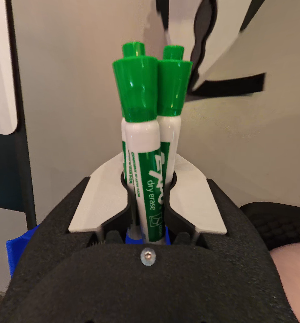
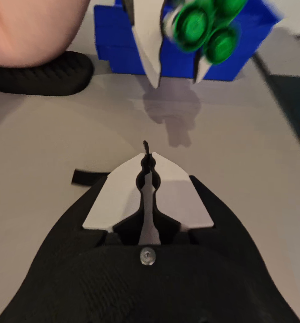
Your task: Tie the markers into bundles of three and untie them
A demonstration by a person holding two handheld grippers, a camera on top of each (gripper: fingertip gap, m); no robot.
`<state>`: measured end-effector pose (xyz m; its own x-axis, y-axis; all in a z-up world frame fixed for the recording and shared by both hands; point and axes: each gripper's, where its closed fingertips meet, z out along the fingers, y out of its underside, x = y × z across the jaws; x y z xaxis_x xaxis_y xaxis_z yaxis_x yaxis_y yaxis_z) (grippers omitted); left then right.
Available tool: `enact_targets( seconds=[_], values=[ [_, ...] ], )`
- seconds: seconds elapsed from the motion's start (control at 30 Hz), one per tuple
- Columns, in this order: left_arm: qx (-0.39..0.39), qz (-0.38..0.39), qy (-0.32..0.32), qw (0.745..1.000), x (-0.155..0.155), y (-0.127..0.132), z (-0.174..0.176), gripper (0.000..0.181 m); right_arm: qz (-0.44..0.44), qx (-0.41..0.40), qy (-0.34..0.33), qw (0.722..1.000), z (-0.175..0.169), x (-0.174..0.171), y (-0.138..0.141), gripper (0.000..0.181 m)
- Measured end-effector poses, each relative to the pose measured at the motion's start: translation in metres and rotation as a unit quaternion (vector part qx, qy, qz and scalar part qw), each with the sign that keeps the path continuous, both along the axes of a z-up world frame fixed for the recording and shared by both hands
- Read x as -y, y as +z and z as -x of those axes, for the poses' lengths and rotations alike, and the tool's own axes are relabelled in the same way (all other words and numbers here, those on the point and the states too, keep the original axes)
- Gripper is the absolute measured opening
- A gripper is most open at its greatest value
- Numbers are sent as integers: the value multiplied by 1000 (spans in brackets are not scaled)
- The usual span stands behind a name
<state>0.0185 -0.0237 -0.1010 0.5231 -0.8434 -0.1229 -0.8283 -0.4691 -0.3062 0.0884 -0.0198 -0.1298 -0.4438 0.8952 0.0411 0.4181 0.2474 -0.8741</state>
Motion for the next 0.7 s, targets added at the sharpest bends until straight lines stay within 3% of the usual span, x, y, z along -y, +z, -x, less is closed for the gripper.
enact_targets(
  seconds=[0.1, 0.17, 0.23, 0.37, 0.53, 0.63, 0.7],
  values=[
    [7, 11, -11, 1000, 1, -4, -7, 42, -111, -71, -97, 986, -17, -47, 32, 3],
    [18, 20, -30, 999, 5, -5, -18, 41, -200, -129, -169, 956, -29, -79, 63, 3],
    [24, 27, -48, 998, 8, -8, -30, 42, -270, -184, -209, 922, -38, -90, 95, 3],
    [21, 45, -70, 996, 10, -17, -46, 42, -375, -281, -208, 859, -38, -63, 140, 3],
    [28, 53, -77, 995, 9, -22, -55, 41, -496, -307, -179, 793, -25, -31, 139, 3],
    [34, 55, -87, 994, 12, -21, -59, 41, -534, -304, -173, 770, -19, -24, 137, 3],
    [31, 54, -85, 994, 11, -21, -59, 42, -528, -315, -146, 775, -17, -11, 135, 3]
  ],
)
